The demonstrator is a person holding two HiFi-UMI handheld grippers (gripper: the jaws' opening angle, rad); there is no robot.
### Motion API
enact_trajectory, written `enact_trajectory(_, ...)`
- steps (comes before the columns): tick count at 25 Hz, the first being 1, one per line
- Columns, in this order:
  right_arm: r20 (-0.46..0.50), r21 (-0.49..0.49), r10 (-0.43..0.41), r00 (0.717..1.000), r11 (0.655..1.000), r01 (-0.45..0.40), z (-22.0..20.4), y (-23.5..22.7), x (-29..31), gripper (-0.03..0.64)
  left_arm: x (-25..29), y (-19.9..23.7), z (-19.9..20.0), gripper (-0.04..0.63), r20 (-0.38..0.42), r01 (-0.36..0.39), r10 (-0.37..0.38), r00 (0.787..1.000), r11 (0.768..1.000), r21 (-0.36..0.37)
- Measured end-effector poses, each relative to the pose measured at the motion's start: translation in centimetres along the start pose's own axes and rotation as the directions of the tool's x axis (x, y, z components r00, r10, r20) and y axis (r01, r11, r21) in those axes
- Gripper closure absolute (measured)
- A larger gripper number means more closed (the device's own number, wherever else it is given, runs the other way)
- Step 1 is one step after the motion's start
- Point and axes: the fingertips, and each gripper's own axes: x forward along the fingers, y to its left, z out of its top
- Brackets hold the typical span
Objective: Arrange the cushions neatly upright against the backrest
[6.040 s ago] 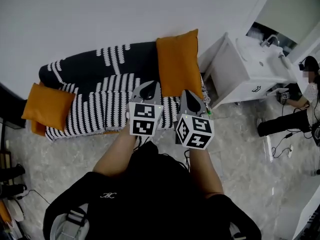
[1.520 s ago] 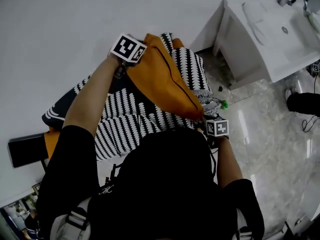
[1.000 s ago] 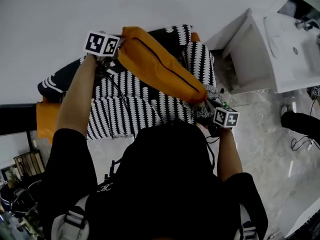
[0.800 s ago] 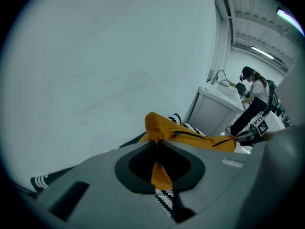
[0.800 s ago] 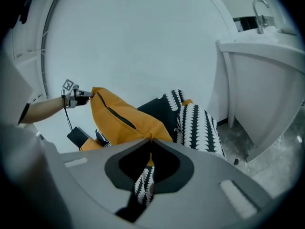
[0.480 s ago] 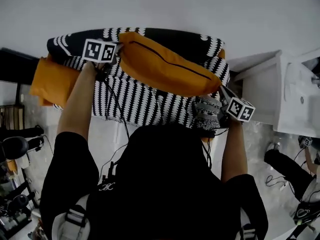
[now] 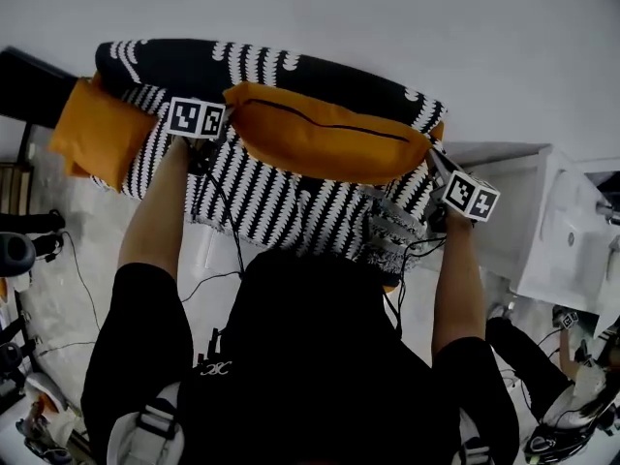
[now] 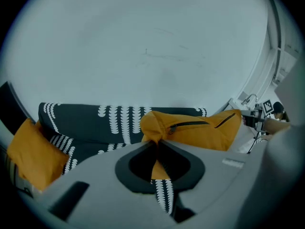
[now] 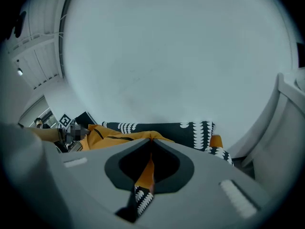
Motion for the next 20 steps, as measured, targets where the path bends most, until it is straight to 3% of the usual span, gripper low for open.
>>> enact_trajectory(5, -0.091, -0.062, 0.002, 0.996, 0.998, -0.008, -0.2, 1.0, 3.5, 0.594, 0.3, 3.3, -0.7, 0.569, 0.001, -0.014, 0.014, 1.0, 0.998, -0.067)
enact_trajectory(12, -0.098, -0.036, -0.029, 0.995, 0.999, 0.026, 0.0, 6.6, 9.3, 0.594, 0.1, 11.3, -0.1, 0.569, -0.027, 0.023, -0.024, 0.999, 0.998, -0.059)
enact_trajectory(17, -0.094, 0.044, -0.091, 0.991, 0.994, 0.096, -1.0, 9.9, 12.8, 0.594, 1.6, 16.8, 1.2, 0.569, -0.088, 0.064, -0.063, 0.994, 0.998, 0.001)
enact_trajectory(20, -0.077, 0.143, -0.164, 0.983, 0.974, 0.174, -1.6, 10.7, 15.4, 0.594, 3.4, 19.8, 2.6, 0.568, -0.118, 0.086, -0.081, 0.99, 0.996, 0.034)
